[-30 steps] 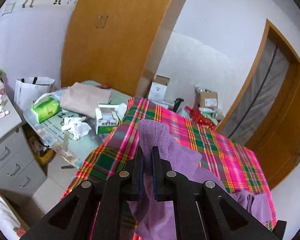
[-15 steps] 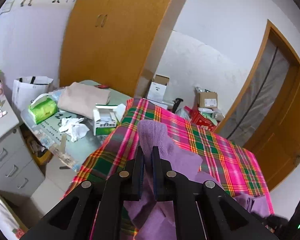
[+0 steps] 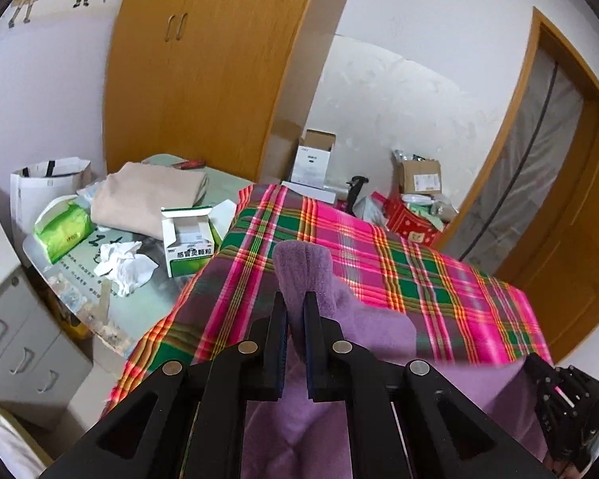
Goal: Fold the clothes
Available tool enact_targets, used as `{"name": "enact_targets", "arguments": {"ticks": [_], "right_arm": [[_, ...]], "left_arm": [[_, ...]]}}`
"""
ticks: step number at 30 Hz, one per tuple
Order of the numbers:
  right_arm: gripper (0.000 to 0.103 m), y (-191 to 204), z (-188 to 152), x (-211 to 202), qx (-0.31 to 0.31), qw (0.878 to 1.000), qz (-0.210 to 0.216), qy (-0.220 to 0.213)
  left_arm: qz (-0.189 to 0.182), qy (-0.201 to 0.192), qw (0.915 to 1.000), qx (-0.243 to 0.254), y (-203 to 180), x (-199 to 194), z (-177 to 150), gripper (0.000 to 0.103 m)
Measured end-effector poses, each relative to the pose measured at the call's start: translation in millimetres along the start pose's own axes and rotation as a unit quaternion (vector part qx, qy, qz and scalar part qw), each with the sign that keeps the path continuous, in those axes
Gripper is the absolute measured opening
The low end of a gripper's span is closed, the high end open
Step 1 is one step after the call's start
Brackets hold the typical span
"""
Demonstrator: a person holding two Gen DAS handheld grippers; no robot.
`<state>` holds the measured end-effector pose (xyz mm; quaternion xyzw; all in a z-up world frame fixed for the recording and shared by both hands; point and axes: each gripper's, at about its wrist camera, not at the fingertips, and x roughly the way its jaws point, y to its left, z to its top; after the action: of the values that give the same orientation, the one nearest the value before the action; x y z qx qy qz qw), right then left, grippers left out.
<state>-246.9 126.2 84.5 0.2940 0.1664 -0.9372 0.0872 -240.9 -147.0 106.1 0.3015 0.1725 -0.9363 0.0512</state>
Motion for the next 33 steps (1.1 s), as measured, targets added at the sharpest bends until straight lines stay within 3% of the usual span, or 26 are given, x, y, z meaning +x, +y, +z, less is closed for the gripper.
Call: {"name": "enact_targets", "arguments": {"ticks": [3,13,21,27,33], "right_arm": [[0.002,-8,9,17,0.016,1.0,-0.013,0.006],[0.002,-4,38,66,-0.013,0.998,-0.066,0.012],[0.002,12,26,101,-0.032,0.996,-0.072,0.052],[0.003,6,22,99,-0.005,0.996,-0.06,0.068],[0.004,6,15,74,0.017,0.997,-0.044,0.066]], "left_arm": [[0.001,0.009,1.0,-0.003,-4,16,4,0.007],[0.013,0.027,0.9995,-0.009,-6,58,9,0.007],[0.017,0.056,0.9983,0.005,0,78,-1,0.008],[0.007,0.084,0.9964,0.014,5,80,-9,0.011],[0.001,0.094,0.9951,0.031,21,53,-22,0.02]]}}
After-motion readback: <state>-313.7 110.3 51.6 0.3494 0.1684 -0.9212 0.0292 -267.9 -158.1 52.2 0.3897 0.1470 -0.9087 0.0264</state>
